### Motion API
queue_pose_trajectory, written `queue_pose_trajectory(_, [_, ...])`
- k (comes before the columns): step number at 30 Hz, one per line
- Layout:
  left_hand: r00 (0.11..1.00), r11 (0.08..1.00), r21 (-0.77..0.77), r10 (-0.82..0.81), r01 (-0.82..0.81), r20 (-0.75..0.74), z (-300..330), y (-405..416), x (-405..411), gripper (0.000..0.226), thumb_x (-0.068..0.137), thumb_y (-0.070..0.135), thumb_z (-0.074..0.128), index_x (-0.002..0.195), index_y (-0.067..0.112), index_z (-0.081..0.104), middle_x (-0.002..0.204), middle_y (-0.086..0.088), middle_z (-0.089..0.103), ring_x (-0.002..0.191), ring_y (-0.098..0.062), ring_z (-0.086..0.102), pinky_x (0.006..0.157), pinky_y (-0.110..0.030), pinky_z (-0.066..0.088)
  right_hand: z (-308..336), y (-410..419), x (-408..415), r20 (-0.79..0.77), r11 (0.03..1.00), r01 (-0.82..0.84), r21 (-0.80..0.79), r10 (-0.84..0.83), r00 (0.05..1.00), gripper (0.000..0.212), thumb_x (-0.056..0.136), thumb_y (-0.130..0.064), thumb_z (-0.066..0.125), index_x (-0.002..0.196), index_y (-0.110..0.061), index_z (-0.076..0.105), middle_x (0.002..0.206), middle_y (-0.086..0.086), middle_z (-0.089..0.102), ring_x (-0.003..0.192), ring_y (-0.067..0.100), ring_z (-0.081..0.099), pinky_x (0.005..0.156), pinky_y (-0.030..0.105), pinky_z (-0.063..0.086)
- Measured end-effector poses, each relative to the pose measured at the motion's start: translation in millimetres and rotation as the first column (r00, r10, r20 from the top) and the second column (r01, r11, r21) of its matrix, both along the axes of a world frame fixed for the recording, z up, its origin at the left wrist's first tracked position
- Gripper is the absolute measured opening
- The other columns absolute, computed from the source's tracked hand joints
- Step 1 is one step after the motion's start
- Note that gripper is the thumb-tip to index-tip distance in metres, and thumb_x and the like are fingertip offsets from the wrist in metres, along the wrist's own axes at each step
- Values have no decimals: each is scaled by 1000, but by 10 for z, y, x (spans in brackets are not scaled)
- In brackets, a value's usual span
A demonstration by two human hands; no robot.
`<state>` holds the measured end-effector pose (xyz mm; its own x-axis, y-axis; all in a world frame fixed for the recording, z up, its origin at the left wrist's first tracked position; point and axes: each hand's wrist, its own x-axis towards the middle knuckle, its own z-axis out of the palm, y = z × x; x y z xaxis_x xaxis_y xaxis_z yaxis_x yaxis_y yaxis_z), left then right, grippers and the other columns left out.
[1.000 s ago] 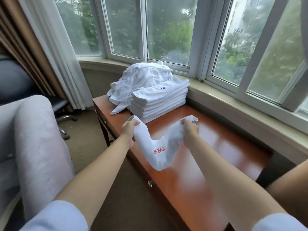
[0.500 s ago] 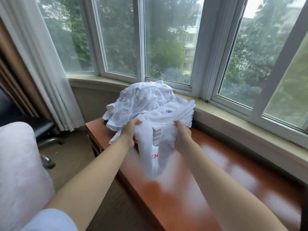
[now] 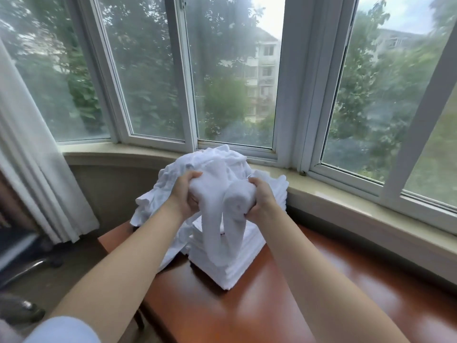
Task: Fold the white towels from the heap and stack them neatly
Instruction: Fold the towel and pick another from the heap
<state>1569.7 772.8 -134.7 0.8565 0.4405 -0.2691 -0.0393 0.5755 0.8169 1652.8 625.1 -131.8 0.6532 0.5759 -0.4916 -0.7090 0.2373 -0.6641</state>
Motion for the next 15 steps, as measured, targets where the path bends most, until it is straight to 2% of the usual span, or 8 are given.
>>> queue_pose_trajectory(3, [996,996,20,-87,86,17,53,412,242,16,91,26,44,83,14,51,79,-4,43,69,-18,45,62,-26,32,68,343,67,28,997,76,29,-77,997,21,90,-27,55,80,-10,60,61,6,65,62,23,60,57,30,48])
queue_pose_trajectory(8, [965,964,38,-263,263,-11,93,1052,583,20,91,28,42,77,14,48,69,-2,43,58,-16,47,49,-22,34,171,873,136,8,960,279,13,-279,960,21,90,-27,55,75,-12,57,57,5,63,62,24,58,60,30,47])
queue_pose_trajectory(10, [952,952,25,-304,304,-25,74,1230,713,22,91,27,43,73,15,47,58,0,46,48,-14,49,45,-19,34,162,1054,129,27,931,366,-1,-366,930,15,90,-25,56,79,-14,55,66,6,63,64,24,58,64,31,48])
queue_pose_trajectory(12, [939,940,4,-341,342,-37,42,1338,838,23,91,27,44,70,17,45,55,2,43,47,-14,46,45,-21,33,127,1195,128,42,903,430,8,-430,902,13,90,-25,56,97,-15,61,88,7,65,78,26,60,78,35,50])
queue_pose_trajectory(14, [923,924,-14,-382,382,-34,-3,1392,939,21,90,26,44,71,17,46,63,1,41,55,-14,43,52,-24,29,73,1287,166,35,874,485,19,-486,873,36,90,-26,55,124,-14,59,109,9,64,92,27,60,91,40,49])
queue_pose_trajectory(15, [915,915,-19,-403,403,-30,-30,1405,977,20,90,25,45,71,17,46,66,0,41,57,-14,43,54,-24,28,53,1316,195,39,859,512,22,-512,858,40,90,-25,55,129,-13,57,113,10,64,95,27,59,94,41,48])
